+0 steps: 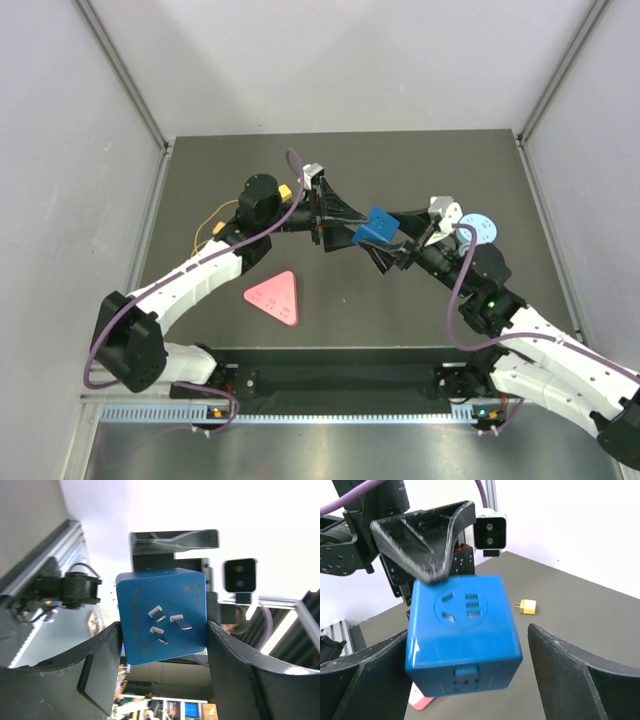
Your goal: Insert the plug
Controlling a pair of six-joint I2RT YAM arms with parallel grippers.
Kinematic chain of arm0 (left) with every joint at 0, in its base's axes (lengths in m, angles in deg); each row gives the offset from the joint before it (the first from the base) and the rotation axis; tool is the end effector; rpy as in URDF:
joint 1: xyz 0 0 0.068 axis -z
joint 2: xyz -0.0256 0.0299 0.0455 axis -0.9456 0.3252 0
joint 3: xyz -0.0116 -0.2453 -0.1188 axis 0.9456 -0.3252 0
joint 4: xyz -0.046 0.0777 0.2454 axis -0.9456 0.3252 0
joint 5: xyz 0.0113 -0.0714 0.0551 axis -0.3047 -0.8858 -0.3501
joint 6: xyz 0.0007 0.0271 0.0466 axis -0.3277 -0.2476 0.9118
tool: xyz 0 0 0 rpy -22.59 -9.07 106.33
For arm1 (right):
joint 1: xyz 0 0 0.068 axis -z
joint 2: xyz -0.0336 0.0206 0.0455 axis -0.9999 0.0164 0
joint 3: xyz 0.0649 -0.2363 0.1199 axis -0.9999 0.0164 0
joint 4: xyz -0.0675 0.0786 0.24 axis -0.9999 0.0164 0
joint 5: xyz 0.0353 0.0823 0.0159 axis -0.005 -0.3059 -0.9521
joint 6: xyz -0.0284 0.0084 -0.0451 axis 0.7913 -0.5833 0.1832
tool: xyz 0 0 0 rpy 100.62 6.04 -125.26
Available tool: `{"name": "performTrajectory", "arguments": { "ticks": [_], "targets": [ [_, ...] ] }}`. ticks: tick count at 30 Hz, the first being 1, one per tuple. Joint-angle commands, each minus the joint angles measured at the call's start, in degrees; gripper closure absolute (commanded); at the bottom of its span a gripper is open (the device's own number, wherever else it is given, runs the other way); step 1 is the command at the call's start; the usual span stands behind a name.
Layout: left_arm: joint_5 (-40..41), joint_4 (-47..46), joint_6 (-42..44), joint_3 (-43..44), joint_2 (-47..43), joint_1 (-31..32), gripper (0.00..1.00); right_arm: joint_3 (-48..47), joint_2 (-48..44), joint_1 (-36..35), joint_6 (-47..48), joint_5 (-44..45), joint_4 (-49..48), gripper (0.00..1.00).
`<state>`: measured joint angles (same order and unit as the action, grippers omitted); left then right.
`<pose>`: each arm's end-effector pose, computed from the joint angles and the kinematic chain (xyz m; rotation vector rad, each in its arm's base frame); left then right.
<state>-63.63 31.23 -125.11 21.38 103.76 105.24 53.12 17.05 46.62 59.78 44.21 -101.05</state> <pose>0.2394 -0.1959 0.3400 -0.1357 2.2233 -2.1502 0.1356 0.1315 0.3303 -0.5253 1.2968 0.8677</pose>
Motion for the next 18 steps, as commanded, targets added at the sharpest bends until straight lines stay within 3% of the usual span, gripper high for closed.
{"name": "performTrajectory", "arguments": {
  "ticks": [1, 5, 8, 11, 13, 18],
  "targets": [
    [-0.4, -13.7, -8.2, -1.3, -2.5, 0.0, 1.0, 1.2, -0.7, 0.8, -1.4, -1.6, -6.0, 0.15],
    [-0.3, -17.6, -10.4, -2.1, -2.7, 0.0, 1.0, 1.3, 0.0, 0.9, -2.4, -2.8, -8.4, 0.19],
    [-0.2, -20.2, -11.9, -3.0, -2.3, 0.0, 1.0, 1.2, 0.2, 1.0, -3.1, -3.2, -10.5, 0.44],
    [-0.7, -23.7, -14.0, -4.2, -2.0, 0.0, 1.0, 2.6, -0.4, 1.1, -4.8, -2.4, -13.4, 0.51],
    [-0.5, -25.7, -15.2, -5.0, -1.8, 0.0, 1.0, 3.3, -1.3, 1.4, -6.2, -1.7, -16.1, 0.51],
    [1.2, -35.8, -20.9, -8.3, -1.4, 0.0, 1.0, 3.8, -1.3, 2.1, -8.9, -3.1, -19.6, 0.39]
  ]
}}
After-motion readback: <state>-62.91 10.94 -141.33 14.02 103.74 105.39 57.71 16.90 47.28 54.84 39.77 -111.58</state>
